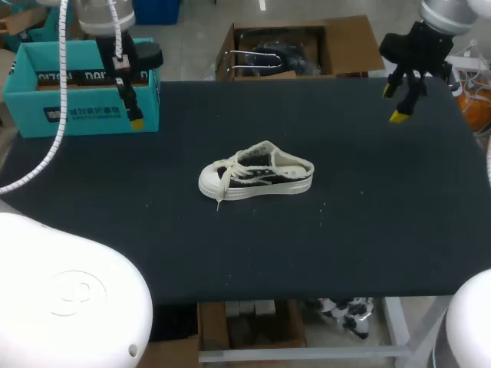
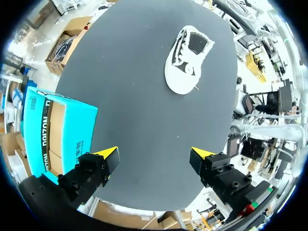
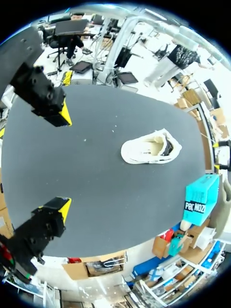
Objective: Open the shoe tongue, take the insole out of the shoe, put the insole back into the shoe, and pack the shoe into the shoebox
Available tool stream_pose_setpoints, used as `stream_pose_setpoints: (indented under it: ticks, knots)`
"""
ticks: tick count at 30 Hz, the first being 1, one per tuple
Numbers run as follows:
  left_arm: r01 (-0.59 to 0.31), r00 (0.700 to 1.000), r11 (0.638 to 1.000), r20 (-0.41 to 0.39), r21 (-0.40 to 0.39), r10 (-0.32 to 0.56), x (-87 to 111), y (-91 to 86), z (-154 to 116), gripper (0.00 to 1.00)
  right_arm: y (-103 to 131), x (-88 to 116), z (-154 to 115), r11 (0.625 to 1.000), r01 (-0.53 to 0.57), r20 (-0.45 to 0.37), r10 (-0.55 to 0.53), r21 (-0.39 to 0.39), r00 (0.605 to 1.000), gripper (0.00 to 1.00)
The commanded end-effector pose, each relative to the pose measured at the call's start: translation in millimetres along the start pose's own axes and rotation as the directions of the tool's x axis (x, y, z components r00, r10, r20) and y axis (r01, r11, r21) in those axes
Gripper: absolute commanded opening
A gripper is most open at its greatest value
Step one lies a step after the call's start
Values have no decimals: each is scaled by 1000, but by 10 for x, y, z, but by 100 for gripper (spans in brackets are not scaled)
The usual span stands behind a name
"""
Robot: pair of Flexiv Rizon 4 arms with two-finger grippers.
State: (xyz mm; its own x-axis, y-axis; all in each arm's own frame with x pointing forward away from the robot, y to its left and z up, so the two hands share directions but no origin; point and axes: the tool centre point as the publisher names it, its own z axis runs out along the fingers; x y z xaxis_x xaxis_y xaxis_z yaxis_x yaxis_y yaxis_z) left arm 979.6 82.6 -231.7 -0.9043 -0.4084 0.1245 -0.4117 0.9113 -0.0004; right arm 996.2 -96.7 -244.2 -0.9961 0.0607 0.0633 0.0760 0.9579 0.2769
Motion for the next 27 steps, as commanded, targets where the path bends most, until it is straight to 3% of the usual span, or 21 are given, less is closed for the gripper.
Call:
stream_pose_setpoints:
  ticks: [1, 7, 8, 9, 23, 25, 27]
  knots:
    - [212, 976, 977, -46, -9, -212, 22, -154, 43, 100, 53, -1, 212, 998, -20, -4, 20, -62, 1000, 100]
    - [408, 913, 913, -9, -19, -409, 175, -253, 101, 100, 279, 85, 393, 988, -67, -47, 61, -140, 997, 100]
    - [461, 887, 886, 42, -41, -460, 198, -269, 104, 100, 316, 95, 431, 987, -101, -68, 93, -127, 993, 100]
    - [536, 841, 840, 145, -85, -522, 209, -284, 103, 100, 316, 95, 431, 987, -101, -68, 93, -127, 993, 100]
    - [536, 841, 840, 145, -85, -522, 209, -284, 103, 100, 316, 95, 431, 987, -101, -68, 93, -127, 993, 100]
    - [578, 814, 814, 114, -56, -570, 331, -414, 93, 100, 362, 112, 484, 986, -100, -71, 91, -130, 993, 100]
    - [643, 766, 760, 81, -93, -638, 438, -546, 135, 100, 428, 131, 611, 979, -131, -100, 117, -156, 988, 100]
